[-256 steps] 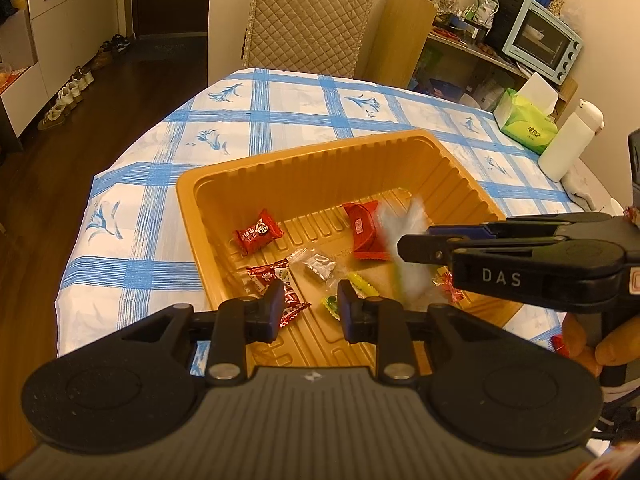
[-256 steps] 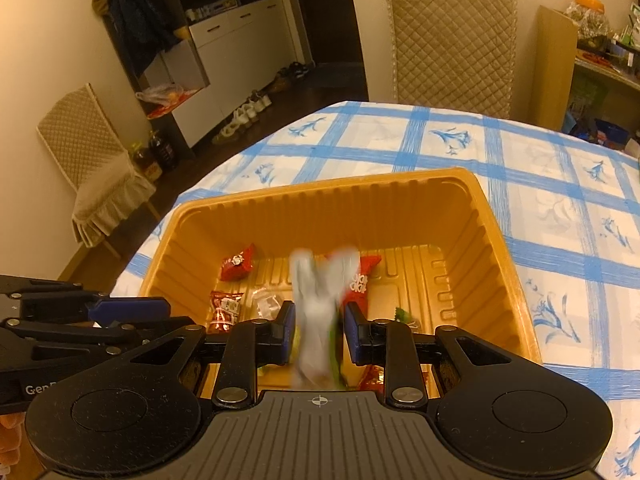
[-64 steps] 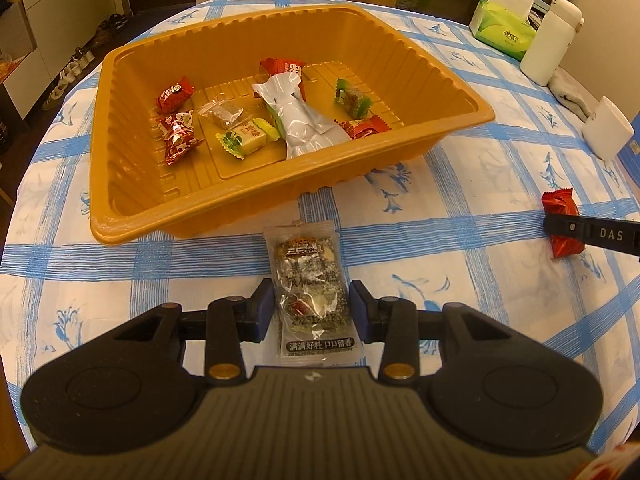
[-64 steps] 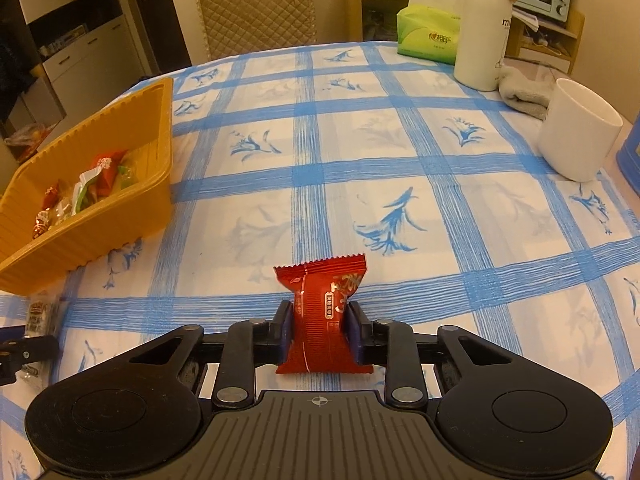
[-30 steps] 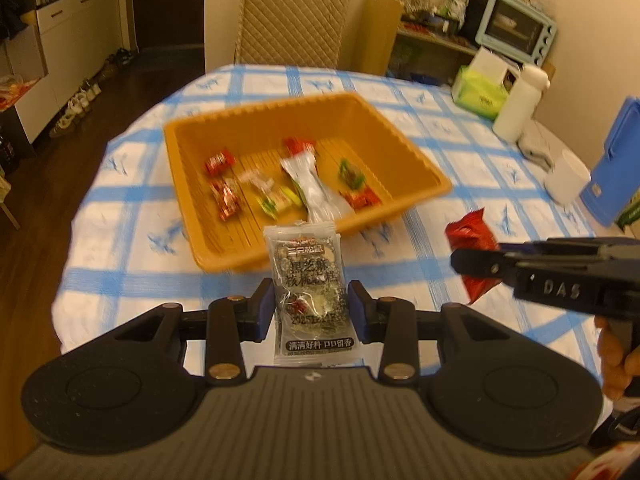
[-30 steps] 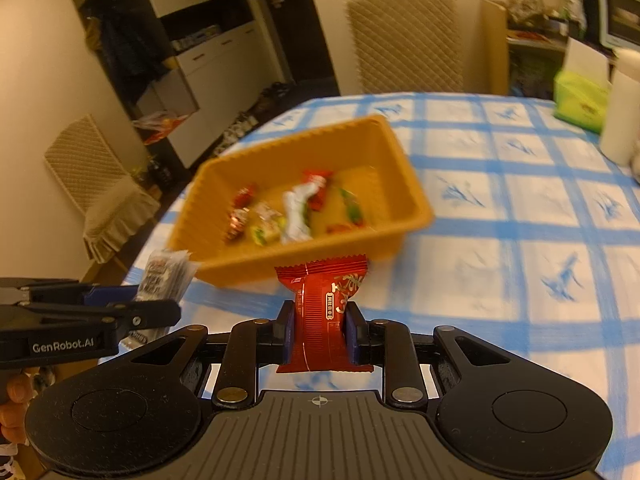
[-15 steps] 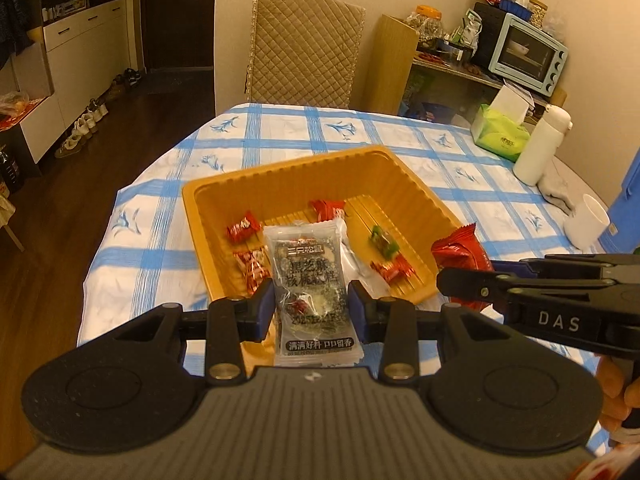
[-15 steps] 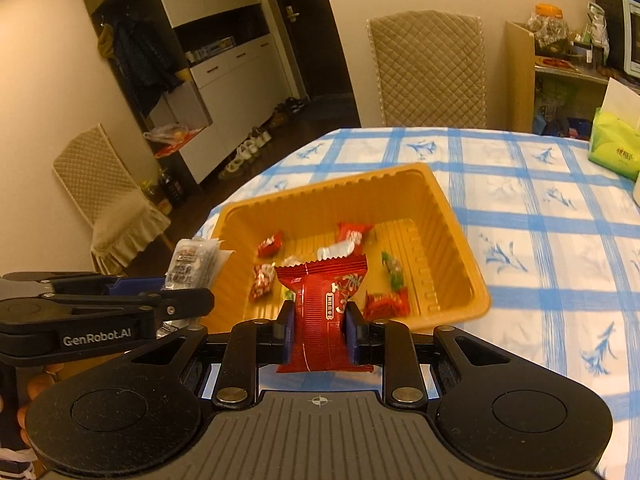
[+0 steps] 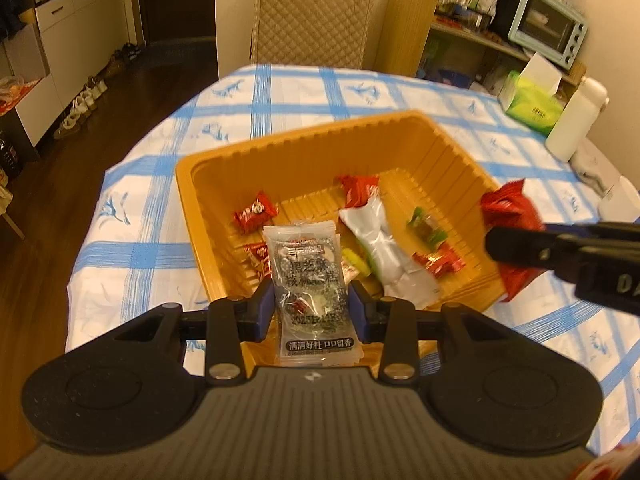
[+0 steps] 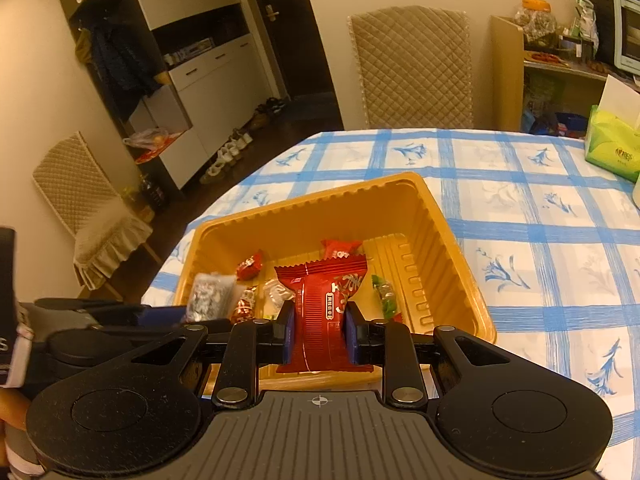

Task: Organize snacks
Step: 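Carry the clear packet and red candy over the orange tray, then open both tools to drop the packet and red candy into the tray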

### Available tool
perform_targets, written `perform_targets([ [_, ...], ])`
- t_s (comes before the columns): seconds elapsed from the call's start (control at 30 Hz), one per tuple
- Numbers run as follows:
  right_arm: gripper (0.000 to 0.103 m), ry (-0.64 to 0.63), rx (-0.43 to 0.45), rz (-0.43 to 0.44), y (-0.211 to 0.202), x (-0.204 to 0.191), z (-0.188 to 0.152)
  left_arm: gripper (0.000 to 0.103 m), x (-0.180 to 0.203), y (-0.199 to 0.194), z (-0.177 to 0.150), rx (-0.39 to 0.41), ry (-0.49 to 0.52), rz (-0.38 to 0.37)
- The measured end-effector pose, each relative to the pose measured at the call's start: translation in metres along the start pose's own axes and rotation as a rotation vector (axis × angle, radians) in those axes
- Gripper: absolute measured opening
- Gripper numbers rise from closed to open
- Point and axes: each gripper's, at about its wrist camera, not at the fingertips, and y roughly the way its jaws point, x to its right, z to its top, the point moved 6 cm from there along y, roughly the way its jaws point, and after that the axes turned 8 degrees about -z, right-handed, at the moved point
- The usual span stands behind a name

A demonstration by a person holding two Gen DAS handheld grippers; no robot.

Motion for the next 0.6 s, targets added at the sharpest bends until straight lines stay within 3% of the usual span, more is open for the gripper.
perform_targets([
  [0.23,0.025,0.016,-0.012,-0.025,0.007,0.0,-0.001,0.035,-0.006,0.019,-0.004,-0.049,0.015,-0.015],
  [0.33,0.025,0.021,-0.015,-0.03,0.009,-0.001,-0.001,0.043,-0.006,0.018,-0.003,-0.047,0.025,-0.031],
  [0.6,0.025,0.03,-0.027,-0.028,0.018,-0.007,0.0,0.043,-0.01,0.005,0.005,-0.036,0.04,-0.069],
])
